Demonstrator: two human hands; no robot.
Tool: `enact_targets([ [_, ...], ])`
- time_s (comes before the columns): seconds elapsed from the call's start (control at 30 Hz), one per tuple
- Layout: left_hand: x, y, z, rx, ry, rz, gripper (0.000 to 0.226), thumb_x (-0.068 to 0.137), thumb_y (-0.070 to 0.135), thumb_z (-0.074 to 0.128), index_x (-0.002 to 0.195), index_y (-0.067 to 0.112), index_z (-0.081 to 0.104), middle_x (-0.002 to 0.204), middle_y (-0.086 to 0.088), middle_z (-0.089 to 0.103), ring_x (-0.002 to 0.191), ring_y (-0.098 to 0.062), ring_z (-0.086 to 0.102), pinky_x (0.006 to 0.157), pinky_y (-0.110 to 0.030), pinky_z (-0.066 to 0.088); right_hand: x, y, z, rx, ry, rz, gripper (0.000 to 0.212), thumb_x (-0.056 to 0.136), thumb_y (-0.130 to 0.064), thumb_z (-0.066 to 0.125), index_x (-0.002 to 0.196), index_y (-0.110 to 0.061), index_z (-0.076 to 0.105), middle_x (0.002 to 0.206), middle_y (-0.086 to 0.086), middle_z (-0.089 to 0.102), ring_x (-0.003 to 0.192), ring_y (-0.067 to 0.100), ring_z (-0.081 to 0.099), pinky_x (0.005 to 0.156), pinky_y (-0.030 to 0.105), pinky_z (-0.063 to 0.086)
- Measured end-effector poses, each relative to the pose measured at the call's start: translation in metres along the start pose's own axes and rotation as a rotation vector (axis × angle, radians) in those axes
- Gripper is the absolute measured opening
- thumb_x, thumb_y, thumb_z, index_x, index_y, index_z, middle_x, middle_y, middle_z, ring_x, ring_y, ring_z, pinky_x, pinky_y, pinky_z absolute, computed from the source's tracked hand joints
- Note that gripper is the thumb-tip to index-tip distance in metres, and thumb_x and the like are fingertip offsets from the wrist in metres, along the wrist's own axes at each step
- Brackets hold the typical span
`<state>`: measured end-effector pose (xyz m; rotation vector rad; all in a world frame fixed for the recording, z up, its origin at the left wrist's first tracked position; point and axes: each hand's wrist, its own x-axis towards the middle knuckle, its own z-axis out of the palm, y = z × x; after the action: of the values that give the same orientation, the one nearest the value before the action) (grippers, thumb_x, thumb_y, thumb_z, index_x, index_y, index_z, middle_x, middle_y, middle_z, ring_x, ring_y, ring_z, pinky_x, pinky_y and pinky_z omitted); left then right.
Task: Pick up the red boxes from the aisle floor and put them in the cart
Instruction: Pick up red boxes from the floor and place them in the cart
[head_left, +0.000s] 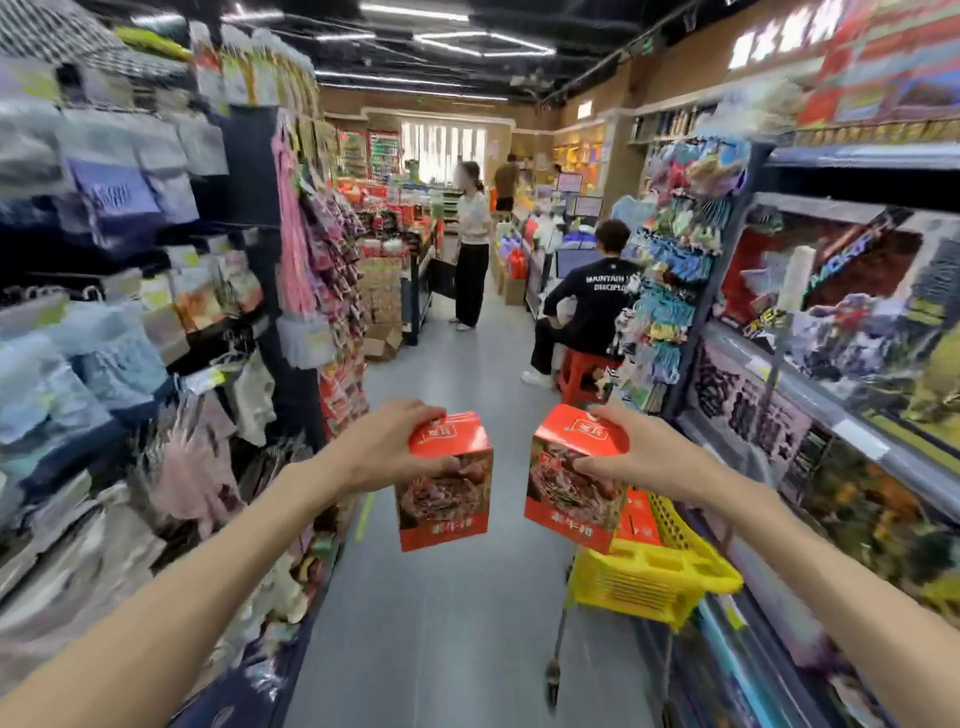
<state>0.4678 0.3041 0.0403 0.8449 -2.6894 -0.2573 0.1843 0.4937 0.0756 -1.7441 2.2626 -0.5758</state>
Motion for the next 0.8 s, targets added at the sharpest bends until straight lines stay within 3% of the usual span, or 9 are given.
enact_targets([
  [0.2, 0.159, -0.095, 0.015, 0.020, 0.017, 0.091, 0.083, 0.077, 0.075, 0.059, 0.141, 0.025, 0.046, 0.125, 0.003, 0.057, 0.110, -0.015, 0.051, 0.093, -0.034, 0.044, 0.170, 0.030, 0.011, 0.009, 0.011, 0.037, 0.084, 0.079, -0.056, 0.073, 0.148, -0.025, 0.037, 0.122, -0.006, 0.053, 0.101, 0.012, 0.055, 0.077, 0.023, 0.040],
  [0.37, 0.306, -0.149, 0.026, 0.032, -0.035, 0.159, 0.087, 0.074, 0.082, 0.054, 0.142, 0.028, 0.046, 0.125, 0.006, 0.057, 0.112, -0.015, 0.052, 0.093, -0.037, 0.045, 0.284, 0.068, -0.006, 0.045, 0.060, 0.132, 0.086, 0.076, -0.061, 0.073, 0.147, -0.027, 0.038, 0.120, -0.007, 0.055, 0.099, 0.009, 0.056, 0.072, 0.019, 0.043],
  [0.5, 0.421, -0.169, 0.052, -0.026, -0.050, 0.242, 0.085, 0.073, 0.078, 0.059, 0.139, 0.025, 0.051, 0.123, 0.006, 0.059, 0.112, -0.015, 0.053, 0.093, -0.032, 0.044, 0.356, 0.106, -0.025, 0.027, 0.106, 0.198, 0.085, 0.076, -0.062, 0.071, 0.146, -0.028, 0.040, 0.117, -0.009, 0.058, 0.096, 0.009, 0.059, 0.083, 0.030, 0.052],
  [0.67, 0.562, -0.178, 0.101, -0.056, -0.084, 0.367, 0.086, 0.072, 0.081, 0.057, 0.139, 0.027, 0.049, 0.120, 0.008, 0.057, 0.109, -0.014, 0.053, 0.092, -0.033, 0.045, 0.446, 0.173, -0.040, 0.043, 0.163, 0.294, 0.078, 0.082, -0.051, 0.074, 0.146, -0.025, 0.038, 0.113, -0.006, 0.056, 0.090, 0.004, 0.057, 0.075, 0.019, 0.047],
  [0.8, 0.669, -0.173, 0.135, -0.066, -0.082, 0.472, 0.082, 0.077, 0.072, 0.063, 0.141, 0.024, 0.048, 0.128, 0.005, 0.055, 0.116, -0.014, 0.050, 0.095, -0.027, 0.039, 0.519, 0.240, -0.051, 0.039, 0.216, 0.361, 0.084, 0.079, -0.057, 0.073, 0.148, -0.027, 0.036, 0.121, -0.005, 0.052, 0.100, 0.011, 0.055, 0.080, 0.026, 0.047],
])
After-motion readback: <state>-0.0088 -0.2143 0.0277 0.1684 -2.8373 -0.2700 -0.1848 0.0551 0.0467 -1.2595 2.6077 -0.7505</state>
